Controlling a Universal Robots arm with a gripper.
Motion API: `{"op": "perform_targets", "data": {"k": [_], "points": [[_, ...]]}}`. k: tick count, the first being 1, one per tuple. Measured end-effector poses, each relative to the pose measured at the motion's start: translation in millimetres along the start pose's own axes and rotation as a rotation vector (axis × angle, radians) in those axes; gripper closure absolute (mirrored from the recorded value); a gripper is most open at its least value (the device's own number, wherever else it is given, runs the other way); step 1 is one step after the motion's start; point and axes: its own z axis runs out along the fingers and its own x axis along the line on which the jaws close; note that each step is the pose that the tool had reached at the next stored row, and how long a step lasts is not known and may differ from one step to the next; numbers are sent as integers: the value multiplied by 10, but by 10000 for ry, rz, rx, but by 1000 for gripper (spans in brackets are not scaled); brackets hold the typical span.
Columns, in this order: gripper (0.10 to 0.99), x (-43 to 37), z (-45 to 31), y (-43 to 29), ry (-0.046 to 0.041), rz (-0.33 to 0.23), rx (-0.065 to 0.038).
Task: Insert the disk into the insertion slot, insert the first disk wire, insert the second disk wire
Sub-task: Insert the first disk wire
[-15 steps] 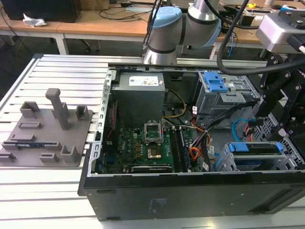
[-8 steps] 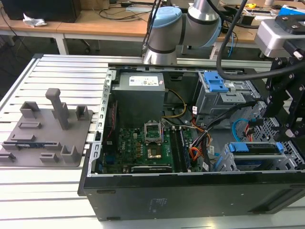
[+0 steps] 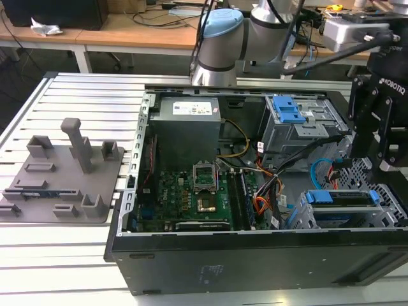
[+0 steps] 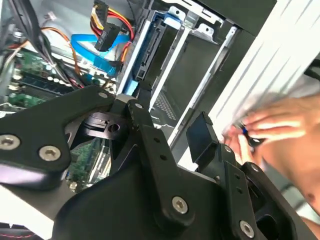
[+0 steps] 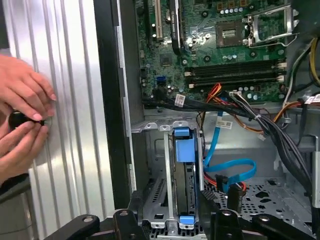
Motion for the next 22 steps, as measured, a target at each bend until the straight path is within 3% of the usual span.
{"op": "perform_targets", "data": {"k": [1,2,3,5,6,13,16,19,22], "points": [[525,-76,-10,-1,341,-27,26],[525,-143,-16,-5,617,-50,47],[608,-199,-16,-15,811,-67,64],[608,-251,-13,-31,960,-81,71],[678,-302,-4,-59,1084,-92,74],[678,-481,75,-307,1333,-142,-8],[678,-496,102,-312,1428,90,-71],[678,-503,137,-308,1498,625,-226],[678,-592,158,-300,1603,682,-233]]}}
